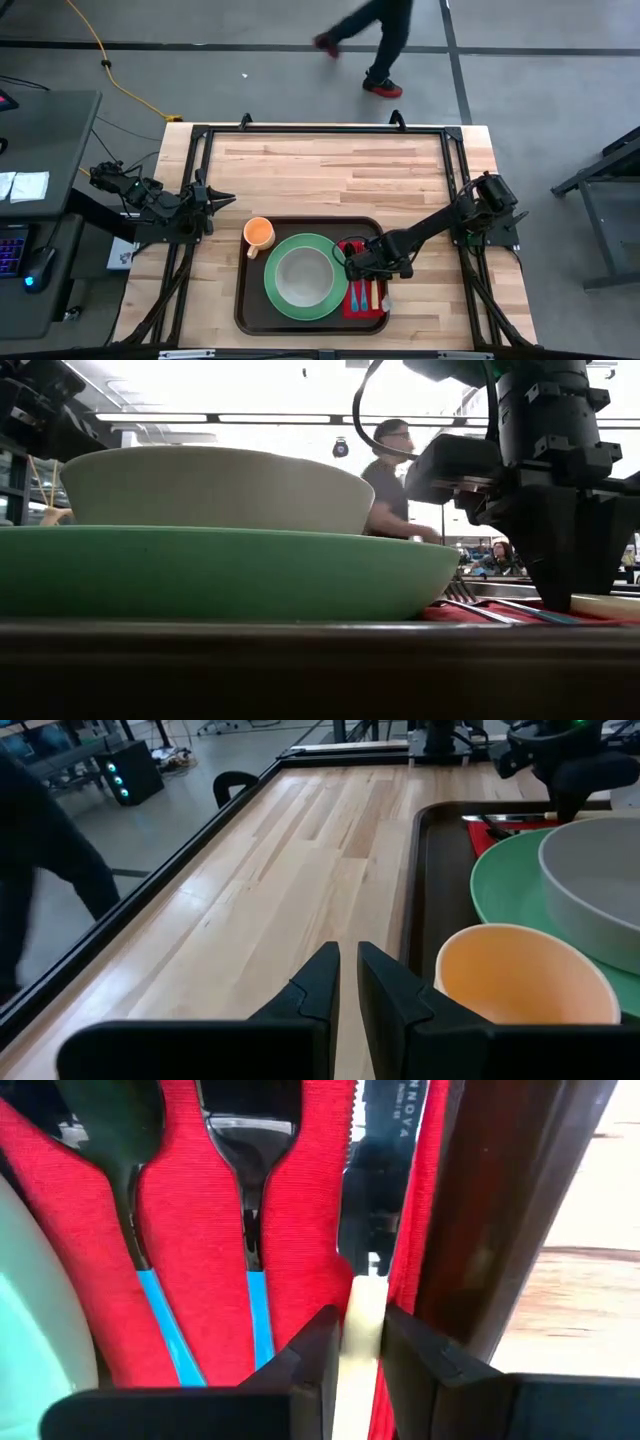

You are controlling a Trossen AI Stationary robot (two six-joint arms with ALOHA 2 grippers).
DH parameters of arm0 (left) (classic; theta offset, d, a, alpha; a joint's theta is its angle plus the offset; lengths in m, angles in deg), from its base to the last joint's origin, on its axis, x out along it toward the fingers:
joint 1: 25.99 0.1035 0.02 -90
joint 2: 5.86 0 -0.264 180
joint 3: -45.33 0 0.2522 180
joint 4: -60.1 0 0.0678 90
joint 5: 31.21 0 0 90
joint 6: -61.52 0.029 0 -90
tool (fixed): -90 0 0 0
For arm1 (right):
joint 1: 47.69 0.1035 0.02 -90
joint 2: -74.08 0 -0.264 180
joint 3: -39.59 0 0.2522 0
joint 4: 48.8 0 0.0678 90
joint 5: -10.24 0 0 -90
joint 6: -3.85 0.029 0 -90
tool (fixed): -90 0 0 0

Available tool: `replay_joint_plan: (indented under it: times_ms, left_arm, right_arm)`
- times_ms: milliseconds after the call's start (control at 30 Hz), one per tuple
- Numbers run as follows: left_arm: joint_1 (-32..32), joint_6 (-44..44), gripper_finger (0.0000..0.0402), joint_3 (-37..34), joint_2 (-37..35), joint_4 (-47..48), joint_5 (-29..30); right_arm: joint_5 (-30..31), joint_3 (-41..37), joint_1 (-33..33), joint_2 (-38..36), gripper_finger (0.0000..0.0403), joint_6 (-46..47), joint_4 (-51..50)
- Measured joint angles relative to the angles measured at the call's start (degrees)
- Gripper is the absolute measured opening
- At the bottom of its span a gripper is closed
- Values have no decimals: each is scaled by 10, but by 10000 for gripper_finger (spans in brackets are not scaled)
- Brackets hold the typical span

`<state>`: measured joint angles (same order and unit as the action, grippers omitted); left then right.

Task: Set up tray
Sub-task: Put the table knife on the table napkin to the right of the fork on the serving tray

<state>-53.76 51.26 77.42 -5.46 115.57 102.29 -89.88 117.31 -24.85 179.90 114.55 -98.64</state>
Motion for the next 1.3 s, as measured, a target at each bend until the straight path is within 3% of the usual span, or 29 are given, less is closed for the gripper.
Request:
replay_joint_plan:
  times_ms: [1300]
  left_arm:
    - [0, 10, 69, 0, 0, 0, 0]
  right_arm:
    - [1, 0, 1, 0, 66, -20, 8]
